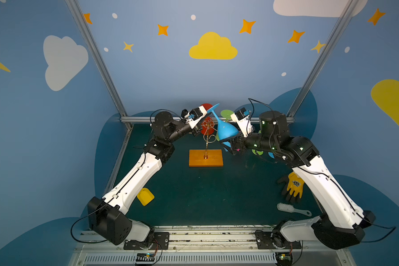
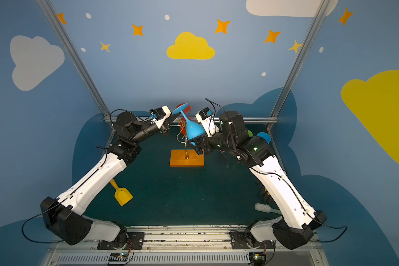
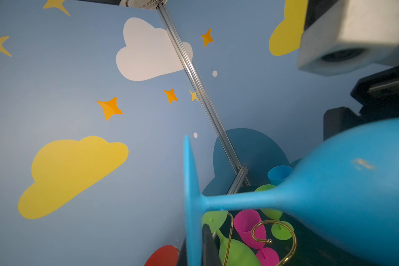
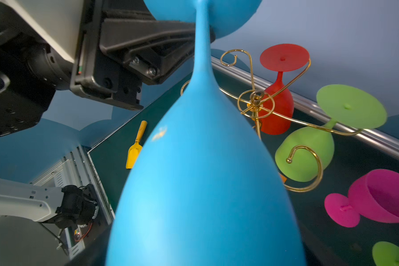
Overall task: Take the wine glass off the wine glass rack
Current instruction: Pass the wine glass.
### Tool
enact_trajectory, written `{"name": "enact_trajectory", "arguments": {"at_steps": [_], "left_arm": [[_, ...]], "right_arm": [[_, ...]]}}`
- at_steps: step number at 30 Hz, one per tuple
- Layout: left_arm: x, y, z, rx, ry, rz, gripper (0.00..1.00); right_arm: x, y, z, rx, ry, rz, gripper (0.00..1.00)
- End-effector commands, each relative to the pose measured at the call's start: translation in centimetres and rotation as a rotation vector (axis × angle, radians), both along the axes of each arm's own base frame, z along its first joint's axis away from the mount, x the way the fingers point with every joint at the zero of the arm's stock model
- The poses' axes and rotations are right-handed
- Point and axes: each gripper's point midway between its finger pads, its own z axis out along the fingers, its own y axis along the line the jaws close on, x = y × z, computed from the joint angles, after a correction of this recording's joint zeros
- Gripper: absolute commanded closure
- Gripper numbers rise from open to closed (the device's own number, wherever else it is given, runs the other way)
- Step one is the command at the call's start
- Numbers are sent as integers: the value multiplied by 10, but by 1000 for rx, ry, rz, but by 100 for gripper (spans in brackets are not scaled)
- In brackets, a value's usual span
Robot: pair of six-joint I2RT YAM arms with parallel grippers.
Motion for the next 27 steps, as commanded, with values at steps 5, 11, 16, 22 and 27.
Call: {"name": "enact_trajectory", "arguments": {"at_steps": [5, 11, 16, 22, 27], "left_arm": [[-1, 16, 4, -154, 170, 54, 97], [5, 23, -10, -223, 285, 84, 97], [1, 23, -13, -256, 315, 58, 97], [-5, 23, -12, -274, 333, 35, 97], [-9, 23, -12, -281, 342, 23, 97]], "right_arm": [[-4, -21, 41, 170, -127, -21, 12], [-17, -47, 54, 261, -183, -34, 12], [-22, -71, 46, 272, -198, -102, 14], [-17, -85, 46, 288, -206, -154, 22], [-8, -75, 51, 309, -196, -126, 29]]}}
